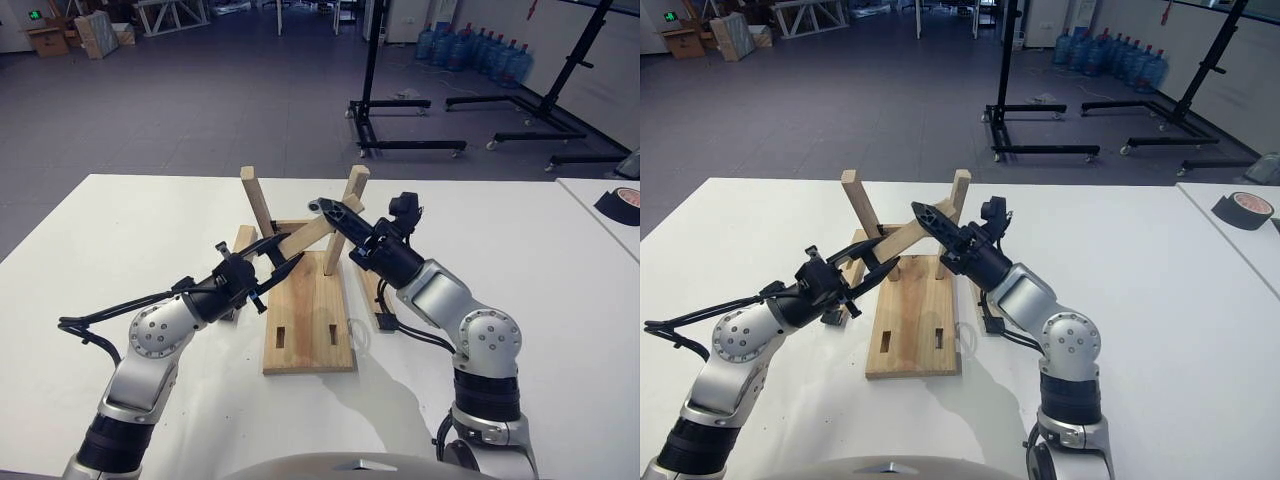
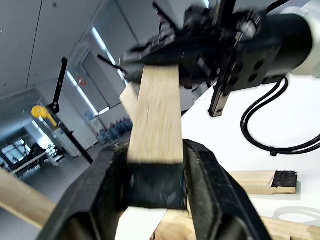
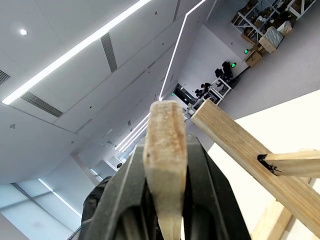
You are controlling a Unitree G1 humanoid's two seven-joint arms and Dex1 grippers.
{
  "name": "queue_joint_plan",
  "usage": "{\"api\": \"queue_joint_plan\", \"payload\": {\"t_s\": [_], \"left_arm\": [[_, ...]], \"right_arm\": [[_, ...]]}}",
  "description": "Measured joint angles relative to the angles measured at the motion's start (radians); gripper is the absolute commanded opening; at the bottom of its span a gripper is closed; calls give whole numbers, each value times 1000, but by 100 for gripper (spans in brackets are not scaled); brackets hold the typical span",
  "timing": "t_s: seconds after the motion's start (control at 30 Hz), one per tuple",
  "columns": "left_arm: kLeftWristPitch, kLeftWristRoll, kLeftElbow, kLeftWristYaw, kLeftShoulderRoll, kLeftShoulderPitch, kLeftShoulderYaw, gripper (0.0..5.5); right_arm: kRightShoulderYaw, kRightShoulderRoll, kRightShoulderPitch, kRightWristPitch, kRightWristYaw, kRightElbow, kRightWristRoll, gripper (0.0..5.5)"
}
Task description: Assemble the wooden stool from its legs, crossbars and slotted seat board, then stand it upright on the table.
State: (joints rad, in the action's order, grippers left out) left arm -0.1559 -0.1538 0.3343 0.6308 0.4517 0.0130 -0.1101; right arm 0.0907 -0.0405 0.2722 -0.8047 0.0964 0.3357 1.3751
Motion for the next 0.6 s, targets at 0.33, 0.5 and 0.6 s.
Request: {"api": "queue_joint_plan", "payload": {"t_s": [0.33, 0.5, 0.6], "left_arm": [[80, -8, -9, -67, -20, -94, 17, 282], [226, 69, -27, -262, -109, -67, 49, 282], [229, 144, -60, -308, -113, -30, 46, 282]], "right_arm": [[196, -250, -159, -12, -66, 41, 43, 40], [165, -306, -102, 37, -233, -6, -237, 40], [104, -223, -52, 108, -265, -50, -363, 40]]}}
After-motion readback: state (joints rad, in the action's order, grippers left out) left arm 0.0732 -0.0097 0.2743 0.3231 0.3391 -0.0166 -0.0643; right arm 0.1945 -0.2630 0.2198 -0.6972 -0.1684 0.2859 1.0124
